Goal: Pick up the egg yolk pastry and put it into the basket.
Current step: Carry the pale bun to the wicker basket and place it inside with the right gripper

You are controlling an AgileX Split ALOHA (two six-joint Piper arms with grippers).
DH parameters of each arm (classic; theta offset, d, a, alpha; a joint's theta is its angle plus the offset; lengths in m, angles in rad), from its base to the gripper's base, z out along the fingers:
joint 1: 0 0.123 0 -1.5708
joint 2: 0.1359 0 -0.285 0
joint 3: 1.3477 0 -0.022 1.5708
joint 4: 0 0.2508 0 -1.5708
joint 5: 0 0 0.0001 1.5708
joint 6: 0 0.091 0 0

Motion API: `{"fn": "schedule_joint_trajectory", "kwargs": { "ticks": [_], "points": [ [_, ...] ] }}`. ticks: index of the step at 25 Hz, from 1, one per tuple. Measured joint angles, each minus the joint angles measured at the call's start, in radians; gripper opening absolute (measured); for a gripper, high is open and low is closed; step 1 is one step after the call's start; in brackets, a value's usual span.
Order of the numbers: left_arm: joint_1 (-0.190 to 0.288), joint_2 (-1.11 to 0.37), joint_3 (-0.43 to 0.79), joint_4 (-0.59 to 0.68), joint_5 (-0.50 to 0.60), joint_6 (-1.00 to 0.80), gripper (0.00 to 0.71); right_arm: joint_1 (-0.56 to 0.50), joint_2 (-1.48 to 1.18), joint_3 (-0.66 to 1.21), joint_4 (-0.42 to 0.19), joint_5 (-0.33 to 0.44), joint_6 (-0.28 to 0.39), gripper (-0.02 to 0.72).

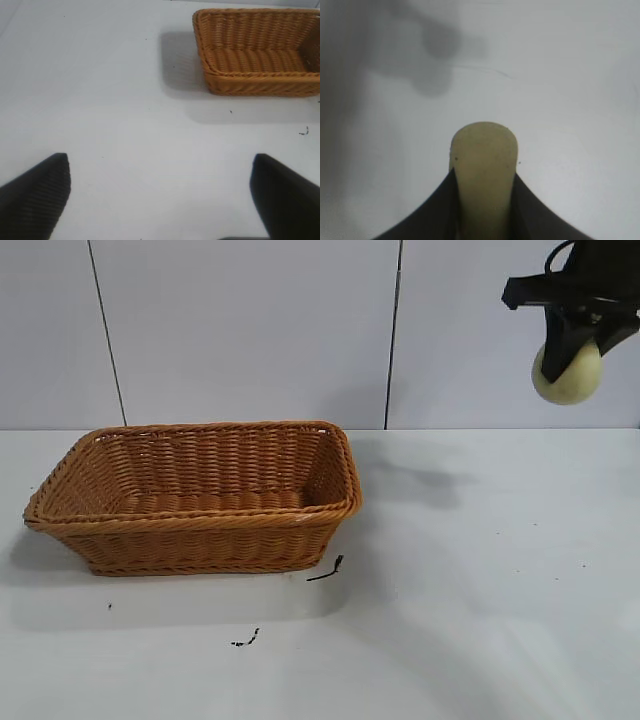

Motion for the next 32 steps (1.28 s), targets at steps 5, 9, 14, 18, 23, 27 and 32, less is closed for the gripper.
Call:
{"fn": "schedule_joint_trajectory", "kwargs": {
  "ticks": [5,9,14,18,23,27,32],
  "points": [
    [0.000,0.000,0.000,0.000,0.000,0.000,0.696,0.106,0.052,-0.109,0.001,0.018,0.004,0.125],
    [0.000,0.000,0.000,0.000,0.000,0.000,0.696,0.223,0.112,-0.207,0.003,0.027,0.022,0.124],
    [0.000,0.000,0.000,0.000,0.000,0.000,0.696,0.374,0.194,-0.328,0.004,0.026,0.042,0.124],
    [0.000,0.000,0.000,0.000,0.000,0.000,0.696,0.473,0.261,-0.386,0.008,-0.012,0.042,0.124],
    [0.000,0.000,0.000,0.000,0.000,0.000,0.696,0.535,0.357,-0.390,0.014,-0.117,0.042,0.124],
    [0.000,0.000,0.000,0.000,0.000,0.000,0.696,0.545,0.441,-0.390,0.028,-0.190,0.042,0.124],
    [0.000,0.000,0.000,0.000,0.000,0.000,0.696,0.545,0.529,-0.390,0.047,-0.264,0.042,0.124]
  ]
}}
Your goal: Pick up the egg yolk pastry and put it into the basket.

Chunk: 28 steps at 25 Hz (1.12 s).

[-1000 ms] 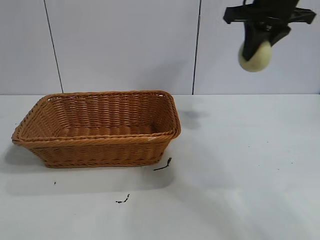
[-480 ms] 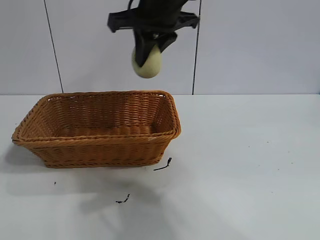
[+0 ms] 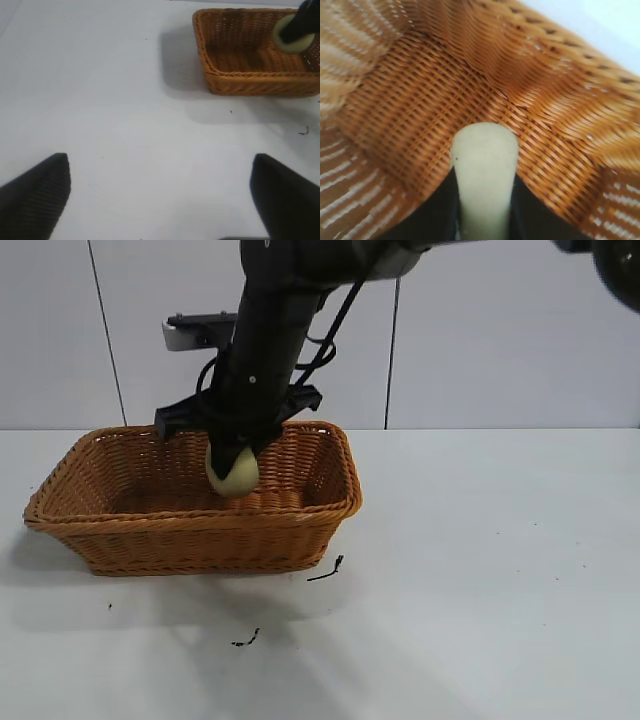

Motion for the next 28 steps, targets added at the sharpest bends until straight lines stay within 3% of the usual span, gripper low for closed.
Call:
{"fn": "schedule_joint_trajectory", "kwargs": {
  "ticks": [4,5,8,11,19,28],
  "points": [
    [0.000,0.000,0.000,0.000,0.000,0.000,0.696,0.000,0.021,0.000,0.005,-0.013,0.000,0.157],
    [0.000,0.000,0.000,0.000,0.000,0.000,0.696,0.000,0.021,-0.003,0.005,-0.013,-0.006,0.270],
    [0.000,0.000,0.000,0.000,0.000,0.000,0.696,0.000,0.019,-0.039,0.006,0.000,-0.014,0.513],
    [0.000,0.000,0.000,0.000,0.000,0.000,0.696,0.000,-0.003,-0.106,-0.004,0.054,-0.016,0.650],
    [0.000,0.000,0.000,0.000,0.000,0.000,0.696,-0.017,-0.071,-0.301,-0.135,0.162,-0.016,0.694],
    [0.000,0.000,0.000,0.000,0.000,0.000,0.696,-0.287,-0.071,-0.307,-0.124,0.205,-0.016,0.694]
  ]
}}
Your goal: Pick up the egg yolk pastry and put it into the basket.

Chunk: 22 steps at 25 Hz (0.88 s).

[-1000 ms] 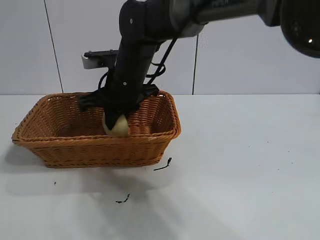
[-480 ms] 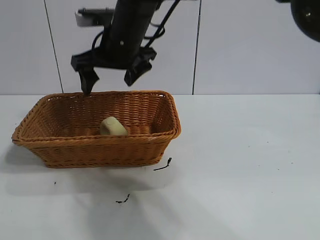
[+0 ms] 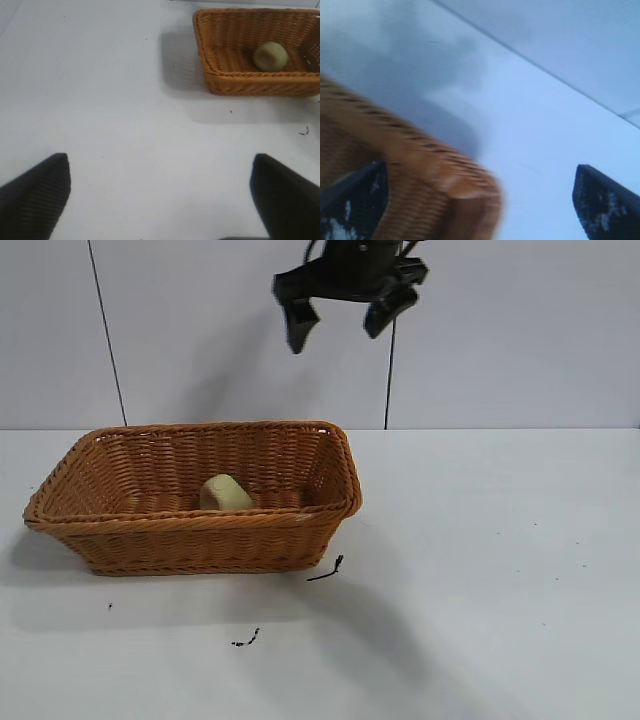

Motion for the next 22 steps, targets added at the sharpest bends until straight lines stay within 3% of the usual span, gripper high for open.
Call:
{"fn": "schedule_joint_trajectory", "kwargs": {
  "ticks": [6,10,15,22],
  "points": [
    [0.000,0.000,0.000,0.000,0.000,0.000,0.696,-0.180,0.000,0.000,0.021,0.011,0.000,0.694],
    [0.000,0.000,0.000,0.000,0.000,0.000,0.696,-0.249,0.000,-0.001,0.021,0.064,0.000,0.694],
    [0.000,0.000,0.000,0.000,0.000,0.000,0.696,-0.281,0.000,-0.002,0.011,0.171,-0.007,0.694],
    [0.000,0.000,0.000,0.000,0.000,0.000,0.696,-0.288,-0.103,0.152,0.013,0.178,-0.013,0.694]
  ]
}}
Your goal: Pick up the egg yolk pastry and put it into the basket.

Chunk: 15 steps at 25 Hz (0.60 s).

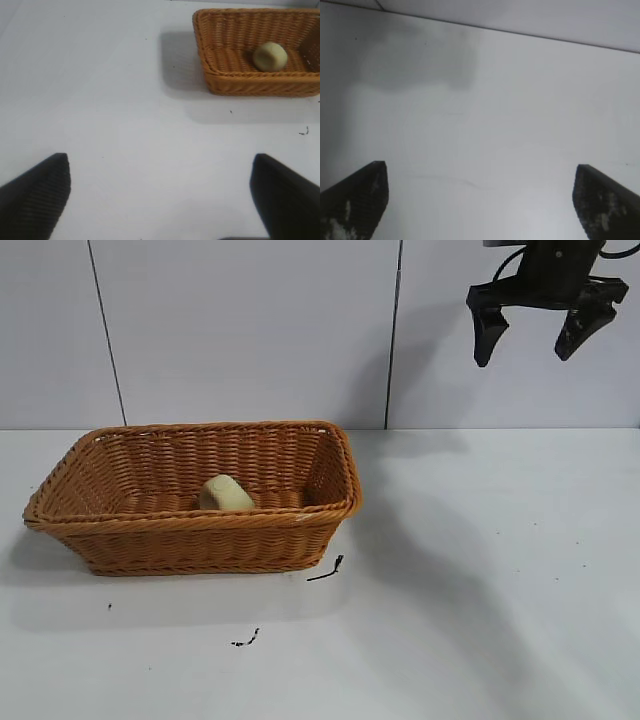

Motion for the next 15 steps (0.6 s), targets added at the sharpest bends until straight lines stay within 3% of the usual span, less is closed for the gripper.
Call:
{"fn": "schedule_joint_trajectory", "kwargs": {
  "ticks": [6,15],
  "points": [
    [0.000,0.000,0.000,0.000,0.000,0.000,0.696,0.000,-0.297,0.381,0.037,-0.001,-0.001,0.694],
    [0.000,0.000,0.000,0.000,0.000,0.000,0.696,0.000,-0.800,1.076,0.034,0.001,-0.001,0.694]
  ]
}}
